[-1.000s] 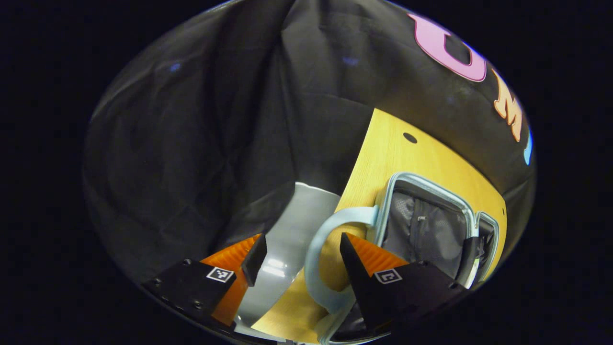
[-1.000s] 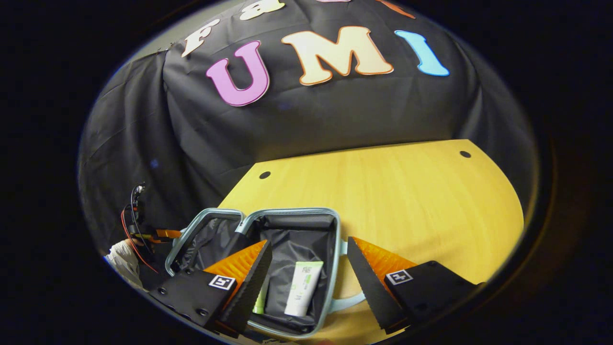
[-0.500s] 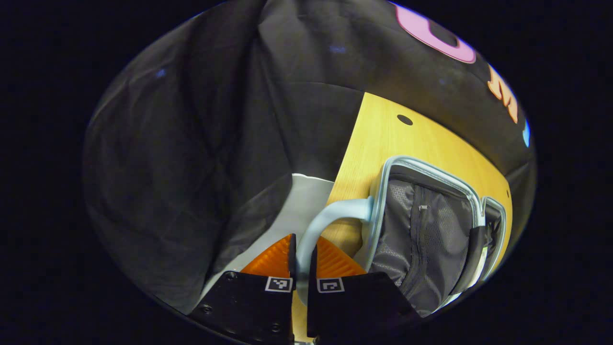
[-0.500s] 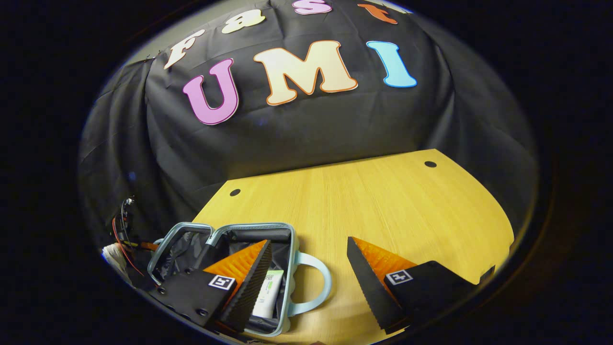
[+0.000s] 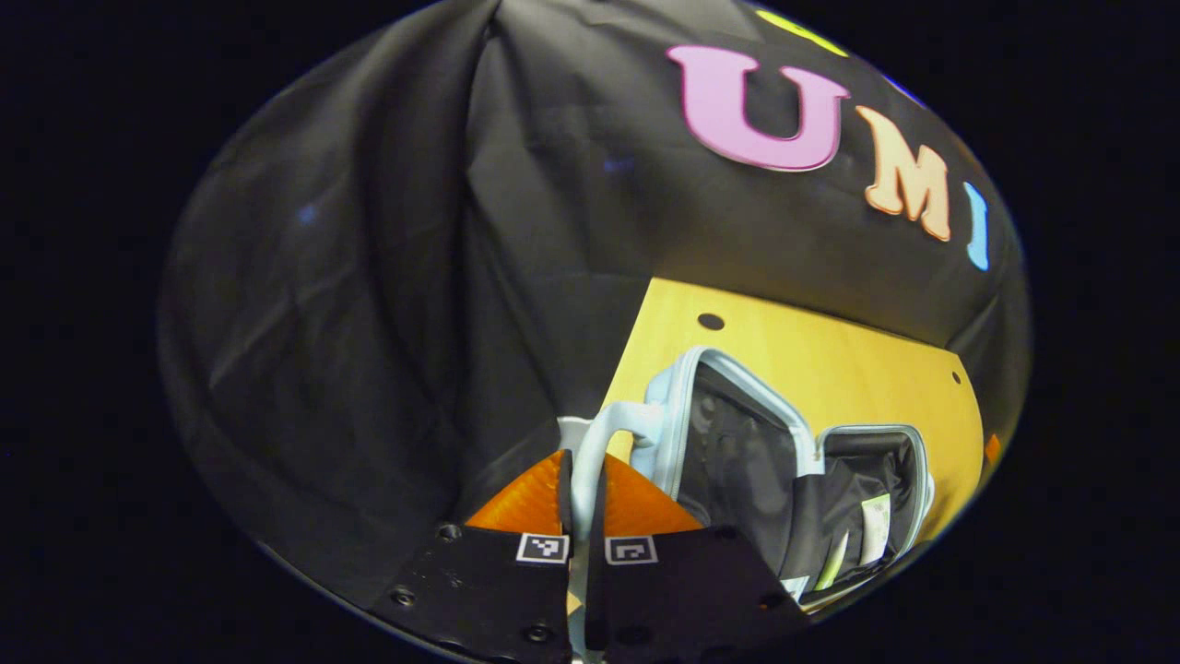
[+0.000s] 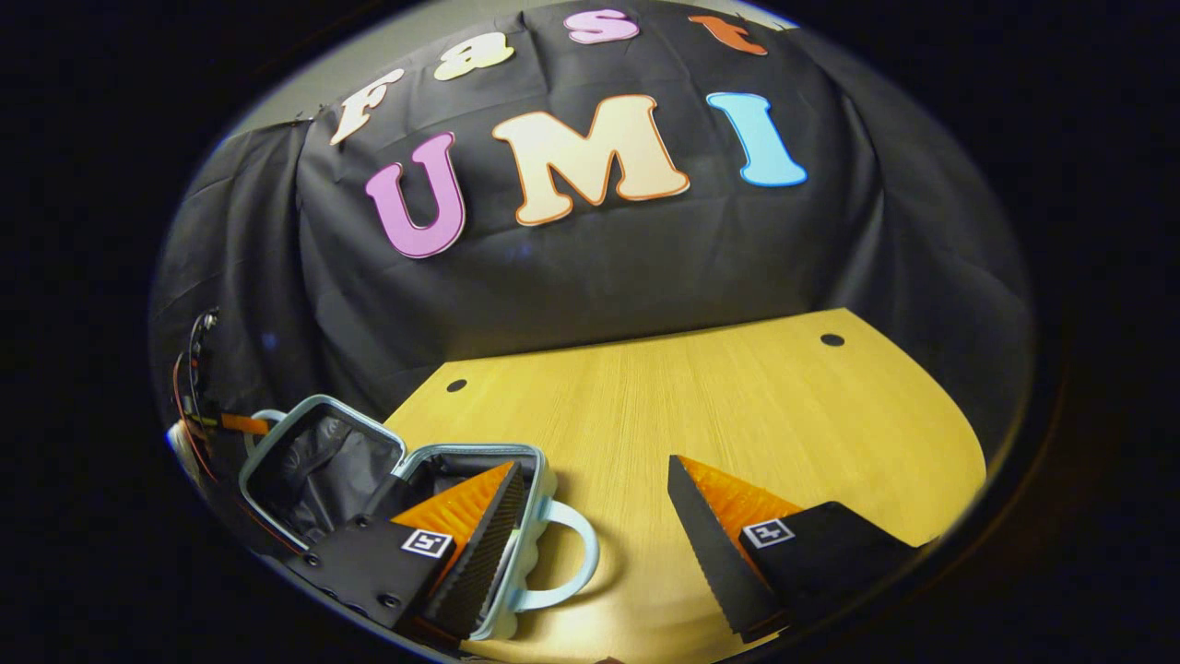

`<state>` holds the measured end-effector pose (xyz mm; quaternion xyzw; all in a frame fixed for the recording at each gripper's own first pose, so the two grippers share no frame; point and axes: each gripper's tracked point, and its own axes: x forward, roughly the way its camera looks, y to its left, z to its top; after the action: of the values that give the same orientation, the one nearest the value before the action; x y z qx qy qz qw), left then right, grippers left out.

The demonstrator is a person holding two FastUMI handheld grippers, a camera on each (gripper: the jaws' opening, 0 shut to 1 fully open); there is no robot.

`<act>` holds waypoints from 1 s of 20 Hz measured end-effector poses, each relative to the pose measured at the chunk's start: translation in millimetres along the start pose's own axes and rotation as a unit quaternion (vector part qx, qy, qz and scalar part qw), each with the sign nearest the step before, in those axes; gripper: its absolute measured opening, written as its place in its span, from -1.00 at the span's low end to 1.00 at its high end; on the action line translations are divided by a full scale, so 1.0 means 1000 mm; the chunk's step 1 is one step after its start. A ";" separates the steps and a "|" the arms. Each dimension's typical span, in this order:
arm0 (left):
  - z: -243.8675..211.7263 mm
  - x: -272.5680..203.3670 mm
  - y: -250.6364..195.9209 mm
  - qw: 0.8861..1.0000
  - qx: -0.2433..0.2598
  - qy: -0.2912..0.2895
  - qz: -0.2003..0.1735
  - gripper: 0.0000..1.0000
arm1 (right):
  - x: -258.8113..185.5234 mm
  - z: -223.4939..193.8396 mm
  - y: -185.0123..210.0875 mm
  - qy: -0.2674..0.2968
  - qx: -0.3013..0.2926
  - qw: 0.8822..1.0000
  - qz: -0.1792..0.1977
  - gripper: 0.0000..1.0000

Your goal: First open the suitcase, pack the skin care products into it, and then close the suitcase.

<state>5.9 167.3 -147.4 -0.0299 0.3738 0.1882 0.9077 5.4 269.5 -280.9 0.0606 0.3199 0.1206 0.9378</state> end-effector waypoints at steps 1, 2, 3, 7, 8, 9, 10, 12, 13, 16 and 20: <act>0.007 -0.011 -0.011 1.000 -0.003 -0.010 0.006 -0.99 | -0.006 -0.004 -0.003 0.007 -0.014 1.000 0.011 0.95; 0.017 -0.023 -0.023 1.000 -0.002 -0.022 0.002 -1.00 | -0.011 -0.001 -0.004 0.007 -0.028 0.999 0.025 0.96; 0.029 -0.034 -0.036 0.999 0.010 -0.036 -0.005 -1.00 | -0.016 0.005 -0.011 -0.001 -0.045 0.999 0.031 0.96; 0.056 -0.080 -0.102 0.996 0.033 -0.075 -0.039 -1.00 | -0.036 0.013 -0.035 -0.012 -0.090 0.995 0.044 0.96; 0.058 -0.086 -0.118 0.995 0.035 -0.082 -0.046 -1.00 | -0.040 0.015 -0.042 -0.015 -0.094 0.994 0.046 0.96; 0.059 -0.094 -0.135 0.994 0.035 -0.089 -0.054 -1.00 | -0.044 0.018 -0.048 -0.019 -0.096 0.994 0.048 0.96; 0.059 -0.100 -0.152 0.993 0.031 -0.094 -0.064 -1.00 | -0.048 0.020 -0.054 -0.021 -0.094 0.994 0.051 0.96; 0.061 -0.110 -0.183 0.990 0.023 -0.105 -0.089 -1.00 | -0.055 0.022 -0.066 -0.022 -0.095 0.994 0.054 0.96; 0.059 -0.115 -0.201 0.988 0.018 -0.109 -0.105 -1.00 | -0.059 0.021 -0.074 -0.022 -0.097 0.994 0.053 0.96; 0.052 -0.124 -0.261 0.981 0.012 -0.115 -0.158 -1.00 | -0.070 0.024 -0.093 -0.027 -0.098 0.994 0.050 0.96; 0.039 -0.125 -0.318 0.976 0.004 -0.118 -0.185 -1.00 | -0.089 0.023 -0.122 -0.027 -0.100 0.994 0.035 0.96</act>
<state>66.3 -160.4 -61.0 -0.0728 0.2527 0.0183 0.9646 -26.3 127.2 -234.1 -0.0190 0.2783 0.1828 0.9428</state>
